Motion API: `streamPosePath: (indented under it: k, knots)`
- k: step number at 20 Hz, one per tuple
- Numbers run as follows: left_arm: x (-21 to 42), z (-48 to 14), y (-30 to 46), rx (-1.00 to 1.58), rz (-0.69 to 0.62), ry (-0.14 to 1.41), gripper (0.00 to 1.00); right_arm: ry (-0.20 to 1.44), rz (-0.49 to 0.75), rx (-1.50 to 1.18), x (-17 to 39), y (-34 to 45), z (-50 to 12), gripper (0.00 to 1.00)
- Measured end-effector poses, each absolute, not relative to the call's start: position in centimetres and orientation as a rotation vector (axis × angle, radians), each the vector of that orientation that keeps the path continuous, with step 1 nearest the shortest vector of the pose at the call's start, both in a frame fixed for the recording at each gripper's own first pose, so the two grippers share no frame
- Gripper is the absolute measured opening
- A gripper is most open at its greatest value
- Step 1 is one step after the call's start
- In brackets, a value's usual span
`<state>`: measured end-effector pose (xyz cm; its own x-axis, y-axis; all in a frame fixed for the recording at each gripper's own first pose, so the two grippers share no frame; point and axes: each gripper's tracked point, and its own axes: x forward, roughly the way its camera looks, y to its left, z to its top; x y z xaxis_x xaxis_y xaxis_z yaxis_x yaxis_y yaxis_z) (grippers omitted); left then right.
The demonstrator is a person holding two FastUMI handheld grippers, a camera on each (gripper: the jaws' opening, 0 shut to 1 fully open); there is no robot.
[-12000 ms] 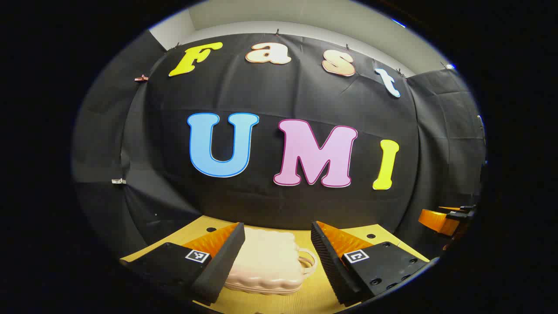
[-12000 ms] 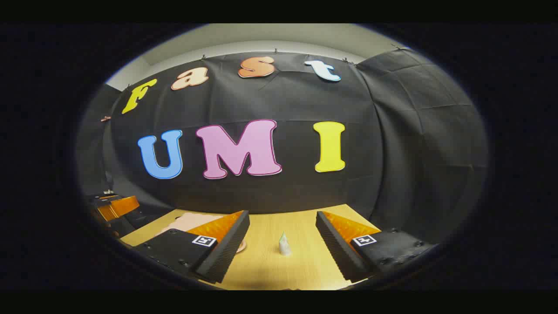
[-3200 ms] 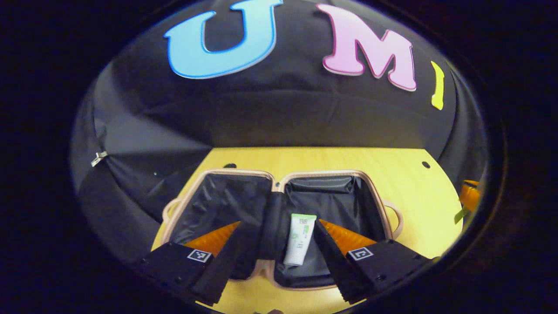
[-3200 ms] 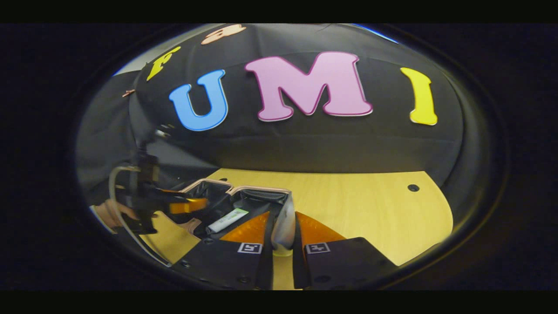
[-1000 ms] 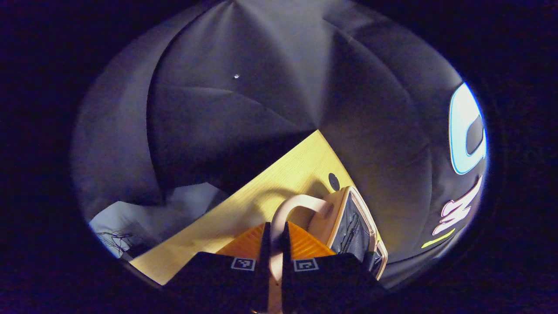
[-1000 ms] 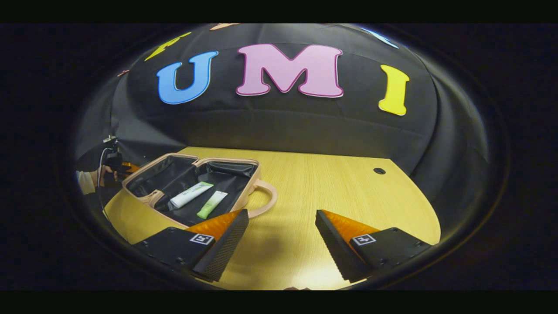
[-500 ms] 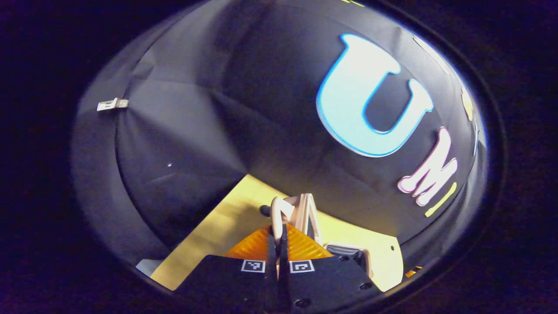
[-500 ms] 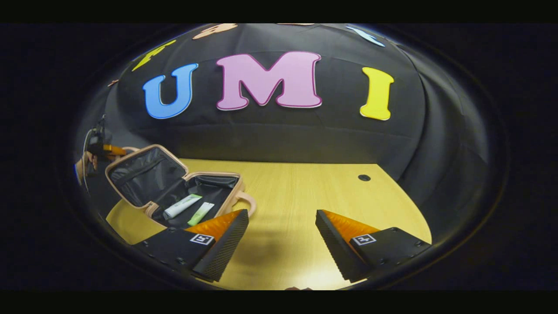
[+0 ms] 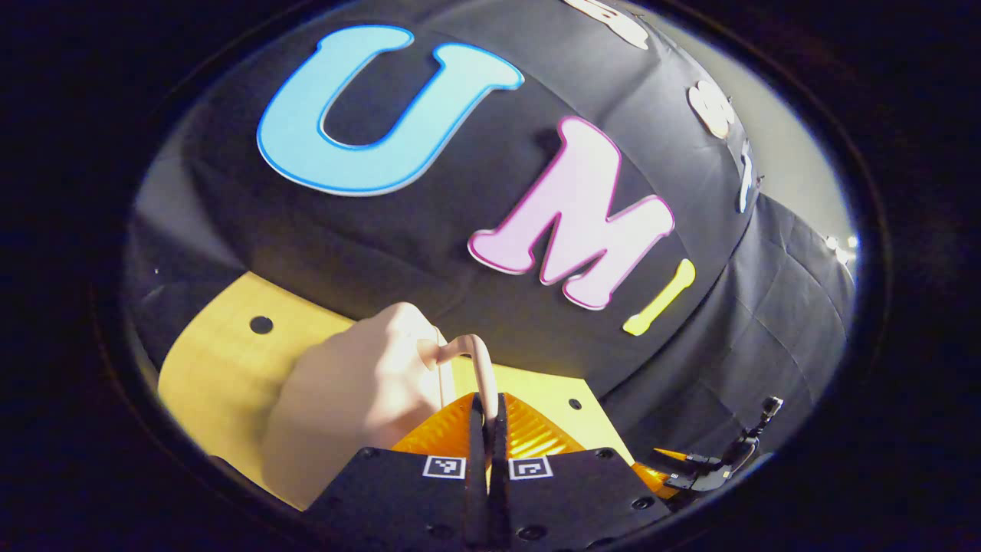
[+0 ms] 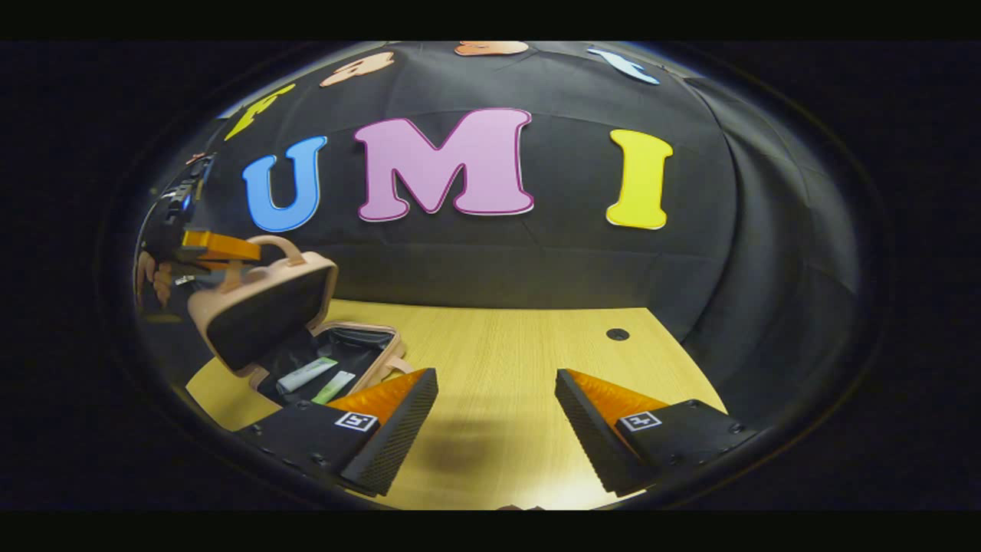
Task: First open the suitcase, pack the skin care products into it, and then close the suitcase.
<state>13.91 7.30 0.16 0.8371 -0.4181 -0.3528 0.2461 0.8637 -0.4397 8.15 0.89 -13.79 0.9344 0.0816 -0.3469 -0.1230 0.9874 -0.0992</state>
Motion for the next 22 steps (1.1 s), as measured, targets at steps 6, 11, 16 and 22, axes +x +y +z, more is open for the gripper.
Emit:
streamPosePath:
  k: [6, 11, 16, 22]
  knots:
    - [14.4, -13.6, -0.6, -0.188, -0.337, 0.688, 0.07, 0.353, 0.116, -0.051, 6.7, -1.1, -14.2, 0.98]
    - [13.8, -12.6, -2.0, -0.054, -0.338, 0.685, 0.19, 0.335, 0.077, -0.073, 4.6, -3.0, -13.6, 0.97]
    - [9.6, -5.9, -1.6, -0.188, -0.321, 0.52, 0.95, 0.287, 0.03, -0.074, 2.0, -2.1, -10.0, 0.98]
    - [1.1, 9.8, 4.7, -0.024, -0.142, 0.128, 0.96, 0.142, 0.067, -0.082, -3.1, 3.8, -0.8, 0.97]
